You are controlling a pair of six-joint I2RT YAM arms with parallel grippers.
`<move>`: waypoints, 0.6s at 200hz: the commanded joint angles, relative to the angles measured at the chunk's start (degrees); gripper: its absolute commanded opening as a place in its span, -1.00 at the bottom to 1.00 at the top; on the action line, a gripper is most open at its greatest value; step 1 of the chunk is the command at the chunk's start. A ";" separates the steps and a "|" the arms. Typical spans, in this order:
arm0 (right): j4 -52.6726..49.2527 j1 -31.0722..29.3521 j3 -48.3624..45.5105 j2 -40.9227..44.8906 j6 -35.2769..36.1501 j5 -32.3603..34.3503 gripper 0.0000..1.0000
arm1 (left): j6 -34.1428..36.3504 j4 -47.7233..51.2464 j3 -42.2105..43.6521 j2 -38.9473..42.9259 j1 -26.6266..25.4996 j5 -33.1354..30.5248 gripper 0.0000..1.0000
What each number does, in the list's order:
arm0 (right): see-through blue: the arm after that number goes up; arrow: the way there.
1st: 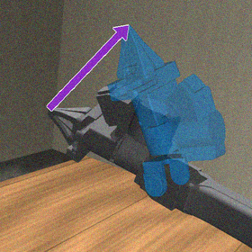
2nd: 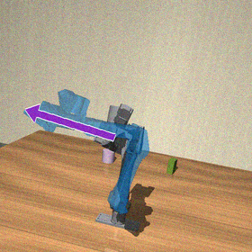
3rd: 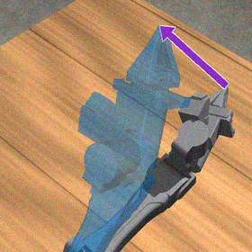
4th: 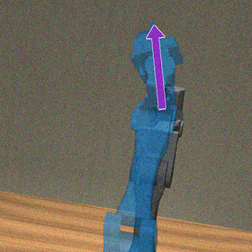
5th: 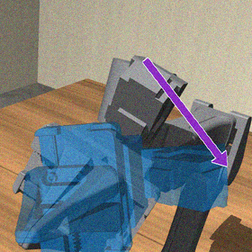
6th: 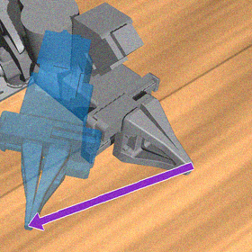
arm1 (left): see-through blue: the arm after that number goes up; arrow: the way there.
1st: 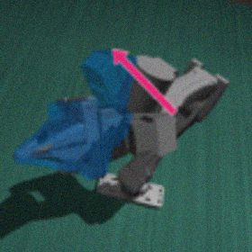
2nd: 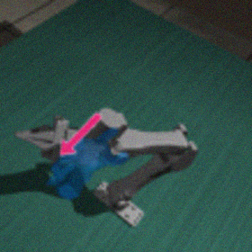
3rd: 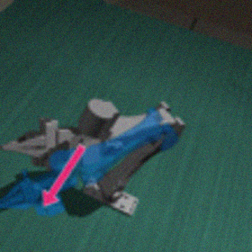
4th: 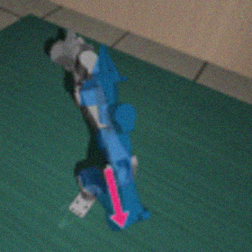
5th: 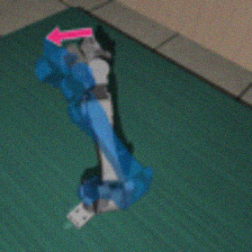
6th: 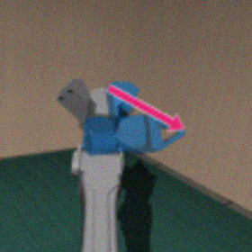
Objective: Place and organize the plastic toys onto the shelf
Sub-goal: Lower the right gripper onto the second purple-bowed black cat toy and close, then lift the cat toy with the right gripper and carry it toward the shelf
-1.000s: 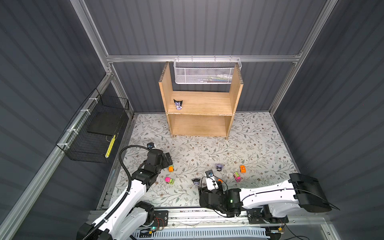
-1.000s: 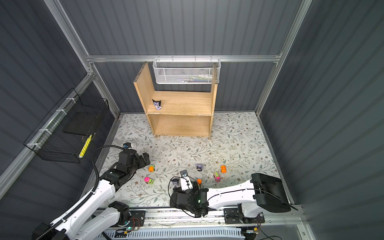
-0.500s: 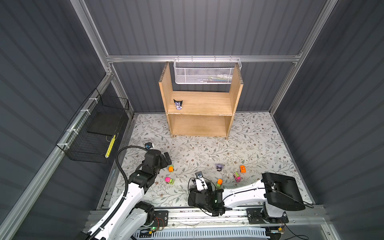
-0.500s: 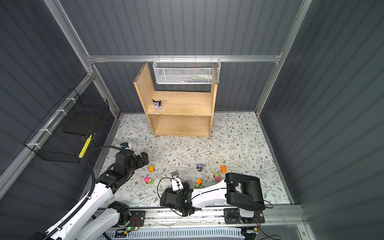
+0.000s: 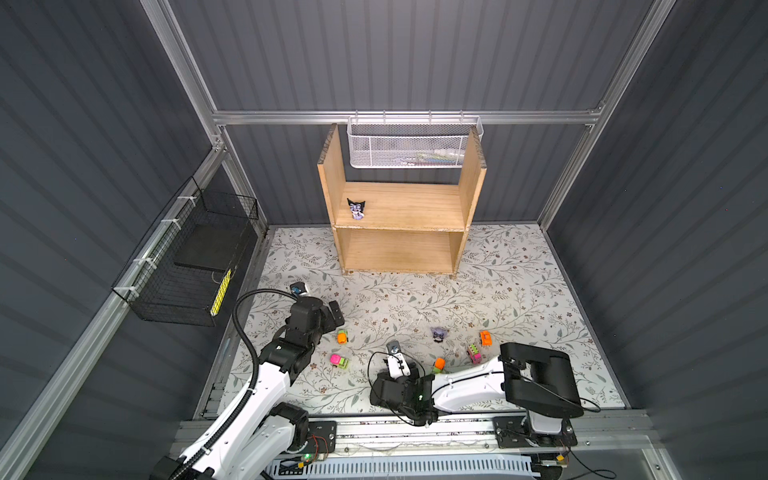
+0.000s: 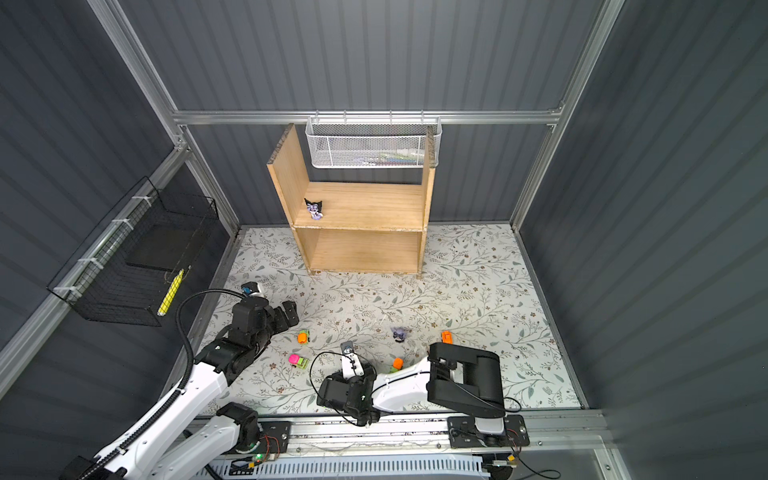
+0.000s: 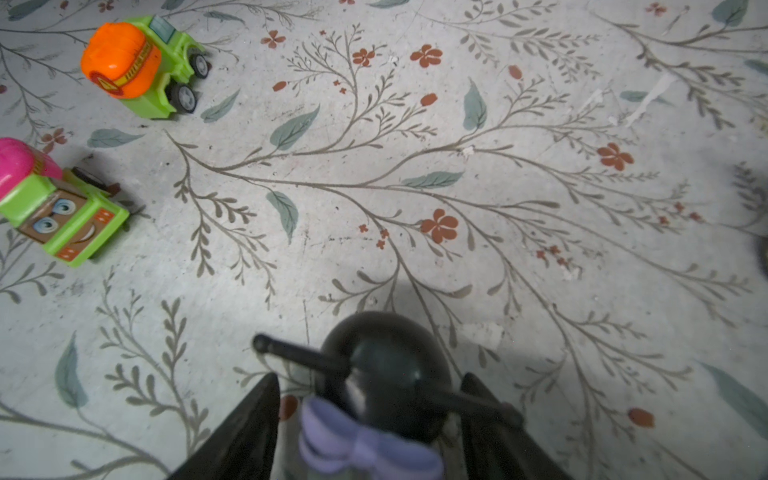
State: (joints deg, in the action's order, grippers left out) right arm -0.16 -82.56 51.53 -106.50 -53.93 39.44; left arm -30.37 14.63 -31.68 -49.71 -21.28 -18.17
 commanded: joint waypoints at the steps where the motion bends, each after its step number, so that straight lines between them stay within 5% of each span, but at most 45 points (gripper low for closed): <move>1: 0.76 0.59 1.08 -1.10 0.40 2.13 0.26 | 1.01 -2.15 1.49 -0.91 0.27 -0.65 0.99; 57: 1.78 2.19 1.53 -2.35 0.25 2.05 0.21 | 1.37 -3.93 1.60 -3.17 0.27 -0.47 1.00; 120: 0.67 2.58 2.74 -3.01 0.63 1.96 -0.20 | 1.52 -3.65 1.54 -3.11 0.32 -0.91 0.99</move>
State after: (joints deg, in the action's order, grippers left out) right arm 1.58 -80.12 53.74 -108.95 -53.63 40.62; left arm -29.95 11.09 -30.35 -52.93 -21.28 -18.17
